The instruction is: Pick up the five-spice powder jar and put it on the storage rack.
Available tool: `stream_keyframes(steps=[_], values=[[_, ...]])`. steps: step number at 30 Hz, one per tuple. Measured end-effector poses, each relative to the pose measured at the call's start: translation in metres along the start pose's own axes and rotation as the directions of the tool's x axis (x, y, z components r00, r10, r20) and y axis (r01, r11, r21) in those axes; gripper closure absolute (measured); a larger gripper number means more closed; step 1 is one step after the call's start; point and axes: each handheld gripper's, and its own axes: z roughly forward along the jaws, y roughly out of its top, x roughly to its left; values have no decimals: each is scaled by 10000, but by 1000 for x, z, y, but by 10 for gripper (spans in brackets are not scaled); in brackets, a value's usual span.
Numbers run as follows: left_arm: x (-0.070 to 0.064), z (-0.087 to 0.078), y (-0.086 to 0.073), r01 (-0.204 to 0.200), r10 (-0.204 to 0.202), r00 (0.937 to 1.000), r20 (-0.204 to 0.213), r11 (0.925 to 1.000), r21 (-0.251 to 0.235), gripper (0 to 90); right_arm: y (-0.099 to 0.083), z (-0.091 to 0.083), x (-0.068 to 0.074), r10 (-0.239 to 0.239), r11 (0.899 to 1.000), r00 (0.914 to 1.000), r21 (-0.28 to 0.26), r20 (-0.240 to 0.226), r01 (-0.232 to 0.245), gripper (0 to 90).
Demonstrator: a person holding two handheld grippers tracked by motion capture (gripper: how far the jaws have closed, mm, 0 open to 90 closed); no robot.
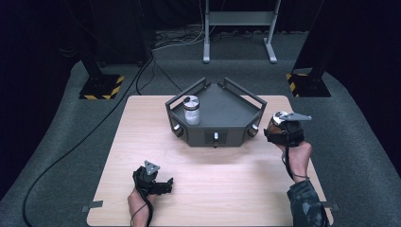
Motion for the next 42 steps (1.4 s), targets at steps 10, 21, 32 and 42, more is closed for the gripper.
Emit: stream_keyframes(steps=[10, 21, 32, 42], values=[[0, 0, 0, -2, 2, 10000, 2, 10000, 1, 4, 15, 1, 6, -301, 9995, 9994, 60, -169, 302, 298], [0, 0, 0, 4, -4, 10000, 3, 10000, -3, 4, 31, 3, 12, -599, 9981, 9974, 114, -389, 604, 298], [0, 0, 0, -7, 7, 10000, 1, 10000, 1, 4, 42, 7, 14, -584, 9982, 9960, 72, -672, 590, 298], [0, 0, 0, -5, 5, 10000, -1, 10000, -2, 4, 52, 14, 18, -574, 9982, 9946, 118, -863, 586, 298]])
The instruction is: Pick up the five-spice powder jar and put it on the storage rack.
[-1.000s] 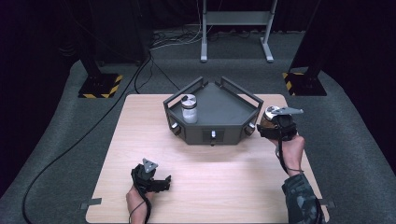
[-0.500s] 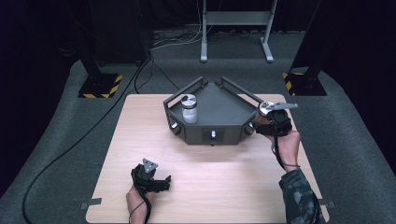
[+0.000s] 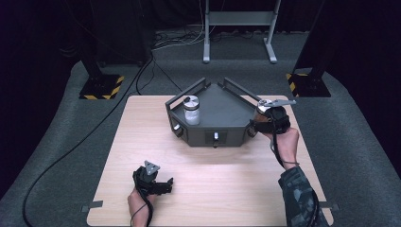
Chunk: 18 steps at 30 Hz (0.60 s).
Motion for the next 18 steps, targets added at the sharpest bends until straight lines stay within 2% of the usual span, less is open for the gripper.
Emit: stream_keyframes(steps=[18], values=[[0, 0, 0, -4, 4, 10000, 0, 10000, -3, 5, 14, 6, 10, -193, 9998, 9996, -63, -220, 192, 298]])
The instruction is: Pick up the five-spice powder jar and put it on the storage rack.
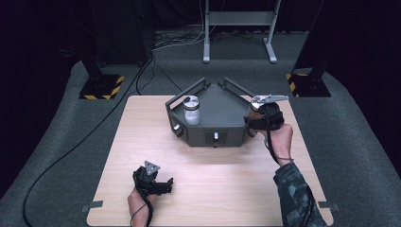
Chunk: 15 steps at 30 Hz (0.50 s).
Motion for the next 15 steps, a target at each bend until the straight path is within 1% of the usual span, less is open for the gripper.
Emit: stream_keyframes(steps=[15], values=[[0, 0, 0, 7, -7, 10000, -6, 10000, -2, 5, 9, 5, 10, -246, 9997, 9995, -62, -179, 245, 298]])
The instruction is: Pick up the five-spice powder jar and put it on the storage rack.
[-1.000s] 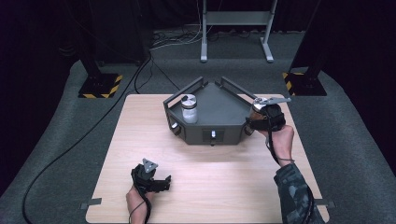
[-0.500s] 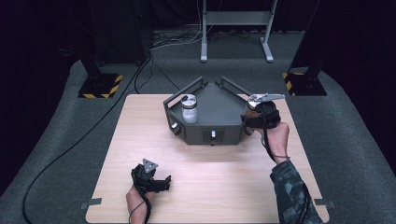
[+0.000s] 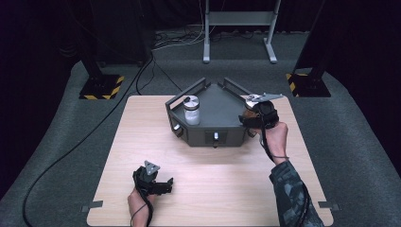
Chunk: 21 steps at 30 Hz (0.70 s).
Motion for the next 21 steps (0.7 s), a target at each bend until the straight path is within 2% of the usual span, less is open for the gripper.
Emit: stream_keyframes(steps=[21], values=[[0, 0, 0, -25, 25, 10000, -5, 10000, -11, 9, 9, 13, 8, -127, 9999, 9998, 63, -151, 128, 298]])
